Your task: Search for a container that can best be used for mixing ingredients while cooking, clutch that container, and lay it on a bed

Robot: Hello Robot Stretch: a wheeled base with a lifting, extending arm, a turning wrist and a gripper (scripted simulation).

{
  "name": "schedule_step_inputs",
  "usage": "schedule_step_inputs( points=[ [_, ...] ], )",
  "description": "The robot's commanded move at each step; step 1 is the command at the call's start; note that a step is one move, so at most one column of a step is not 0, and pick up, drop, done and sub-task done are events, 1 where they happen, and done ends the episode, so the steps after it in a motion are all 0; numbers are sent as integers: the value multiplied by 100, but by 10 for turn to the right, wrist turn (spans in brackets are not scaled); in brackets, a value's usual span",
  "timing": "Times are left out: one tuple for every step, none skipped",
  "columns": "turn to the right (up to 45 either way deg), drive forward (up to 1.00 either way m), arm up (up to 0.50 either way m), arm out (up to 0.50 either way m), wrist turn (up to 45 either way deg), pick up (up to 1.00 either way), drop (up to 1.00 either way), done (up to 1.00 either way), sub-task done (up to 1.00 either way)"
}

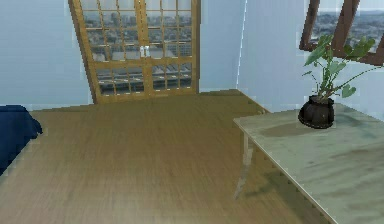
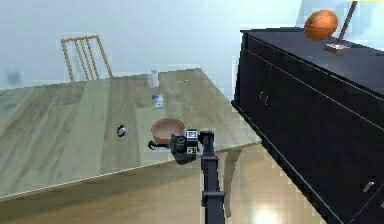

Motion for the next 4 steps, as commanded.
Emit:
schedule_step_inputs(
  points=[
    [0, 0, 10, 0, 0, 0, 0, 0, 0],
    [0, 0, 18, 0, 0, 0, 0, 0, 0],
    [0, 0, 0, 0, -450, 0, 0, 0, 0],
    [0, 0, 0, 0, -450, 0, 0, 0, 0]
  ],
)
